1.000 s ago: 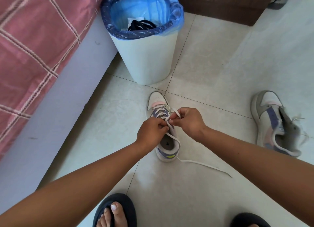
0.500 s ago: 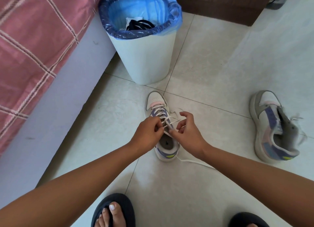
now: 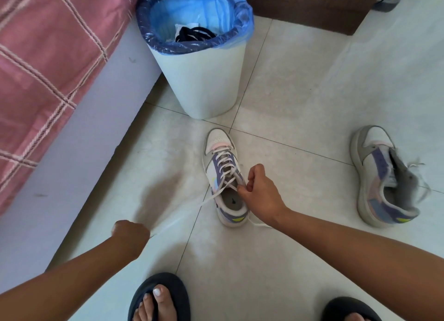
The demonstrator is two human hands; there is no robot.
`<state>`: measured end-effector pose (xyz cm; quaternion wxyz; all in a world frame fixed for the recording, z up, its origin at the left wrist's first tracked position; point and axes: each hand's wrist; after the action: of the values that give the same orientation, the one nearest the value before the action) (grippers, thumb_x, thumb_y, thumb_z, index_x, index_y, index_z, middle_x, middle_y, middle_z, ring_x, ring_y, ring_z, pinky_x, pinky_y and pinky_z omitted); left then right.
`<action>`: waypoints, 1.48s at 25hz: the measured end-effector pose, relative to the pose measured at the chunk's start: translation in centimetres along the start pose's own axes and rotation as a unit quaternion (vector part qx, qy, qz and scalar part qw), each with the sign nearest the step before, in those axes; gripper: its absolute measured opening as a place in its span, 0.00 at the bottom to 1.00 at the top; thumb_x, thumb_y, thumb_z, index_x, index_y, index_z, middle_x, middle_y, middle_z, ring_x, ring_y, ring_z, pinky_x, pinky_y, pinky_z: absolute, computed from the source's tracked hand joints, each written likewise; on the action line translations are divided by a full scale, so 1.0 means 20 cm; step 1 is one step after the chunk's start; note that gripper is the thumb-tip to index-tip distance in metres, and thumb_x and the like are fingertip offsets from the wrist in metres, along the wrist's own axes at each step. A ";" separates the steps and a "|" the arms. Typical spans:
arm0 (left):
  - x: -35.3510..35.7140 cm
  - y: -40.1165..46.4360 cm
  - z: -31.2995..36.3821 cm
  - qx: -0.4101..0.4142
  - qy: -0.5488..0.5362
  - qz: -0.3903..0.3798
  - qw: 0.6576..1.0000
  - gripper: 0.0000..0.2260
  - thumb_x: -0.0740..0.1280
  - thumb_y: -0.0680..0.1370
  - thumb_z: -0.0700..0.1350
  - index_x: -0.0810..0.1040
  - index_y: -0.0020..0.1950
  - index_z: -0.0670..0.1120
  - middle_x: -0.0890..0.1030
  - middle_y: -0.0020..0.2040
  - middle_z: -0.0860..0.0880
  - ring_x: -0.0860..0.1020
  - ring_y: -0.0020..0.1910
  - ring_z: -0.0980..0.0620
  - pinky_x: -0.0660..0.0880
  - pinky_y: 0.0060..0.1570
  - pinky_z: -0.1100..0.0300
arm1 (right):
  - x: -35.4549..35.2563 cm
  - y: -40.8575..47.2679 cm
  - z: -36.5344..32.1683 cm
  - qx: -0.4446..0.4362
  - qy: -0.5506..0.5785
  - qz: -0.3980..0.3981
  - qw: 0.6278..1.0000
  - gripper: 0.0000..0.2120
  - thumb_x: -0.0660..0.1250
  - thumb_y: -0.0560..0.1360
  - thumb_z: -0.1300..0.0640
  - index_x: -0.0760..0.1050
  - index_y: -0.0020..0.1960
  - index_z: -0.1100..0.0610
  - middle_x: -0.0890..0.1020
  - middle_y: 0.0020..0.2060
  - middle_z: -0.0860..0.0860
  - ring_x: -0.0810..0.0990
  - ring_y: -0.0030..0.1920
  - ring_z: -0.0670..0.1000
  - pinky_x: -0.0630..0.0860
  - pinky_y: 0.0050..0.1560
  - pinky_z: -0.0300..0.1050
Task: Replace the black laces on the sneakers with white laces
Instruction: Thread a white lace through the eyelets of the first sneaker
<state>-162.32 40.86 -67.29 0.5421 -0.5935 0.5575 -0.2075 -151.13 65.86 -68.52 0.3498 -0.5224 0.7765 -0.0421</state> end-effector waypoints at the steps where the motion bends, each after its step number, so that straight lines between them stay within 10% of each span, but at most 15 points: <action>1: -0.02 0.01 -0.01 -0.010 -0.007 -0.014 1.000 0.13 0.60 0.76 0.35 0.77 0.56 0.45 0.80 0.53 0.52 0.79 0.51 0.52 0.74 0.50 0.63 | 0.00 0.00 0.00 -0.001 -0.001 -0.001 1.000 0.11 0.63 0.76 0.59 0.59 0.47 0.57 0.68 0.28 0.48 0.65 0.28 0.47 0.64 0.32 0.42; 4: -0.24 0.01 0.06 0.022 -0.104 0.145 0.984 0.10 0.59 0.79 0.45 0.74 0.59 0.47 0.77 0.58 0.50 0.77 0.57 0.48 0.72 0.49 0.59 | -0.01 0.01 0.01 -0.008 -0.016 -0.011 1.000 0.11 0.63 0.76 0.59 0.60 0.47 0.57 0.68 0.28 0.48 0.65 0.27 0.48 0.64 0.32 0.43; 8: -0.57 -0.04 0.26 0.070 -0.285 0.374 0.880 0.13 0.56 0.81 0.52 0.72 0.60 0.49 0.72 0.57 0.50 0.74 0.57 0.50 0.68 0.43 0.58 | -0.01 0.02 0.00 -0.018 -0.049 -0.017 0.999 0.11 0.63 0.77 0.56 0.60 0.47 0.57 0.70 0.29 0.49 0.67 0.29 0.50 0.66 0.34 0.48; 29: -0.49 -0.12 0.40 0.318 -0.462 0.289 0.776 0.08 0.65 0.78 0.50 0.72 0.41 0.49 0.72 0.31 0.55 0.69 0.31 0.57 0.67 0.34 0.61 | -0.15 -0.02 -0.04 0.009 -0.041 -0.029 0.999 0.10 0.63 0.75 0.54 0.64 0.54 0.53 0.76 0.32 0.50 0.73 0.31 0.49 0.69 0.34 0.44; 37: -0.50 -0.12 0.29 0.167 -0.607 0.321 0.707 0.09 0.61 0.80 0.42 0.73 0.41 0.42 0.75 0.38 0.51 0.69 0.34 0.59 0.66 0.35 0.68 | -0.09 -0.12 0.02 0.124 0.010 -0.110 0.986 0.18 0.63 0.76 0.44 0.61 0.57 0.54 0.79 0.45 0.52 0.76 0.39 0.48 0.68 0.34 0.38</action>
<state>-159.21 51.55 -63.51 0.8876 -0.2764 0.2210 0.2949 -148.64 66.47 -66.90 0.3972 -0.5573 0.7062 -0.1814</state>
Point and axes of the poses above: each hand's wrist, its own y-axis towards the middle knuckle, its own x-axis out of the palm, z = x × y
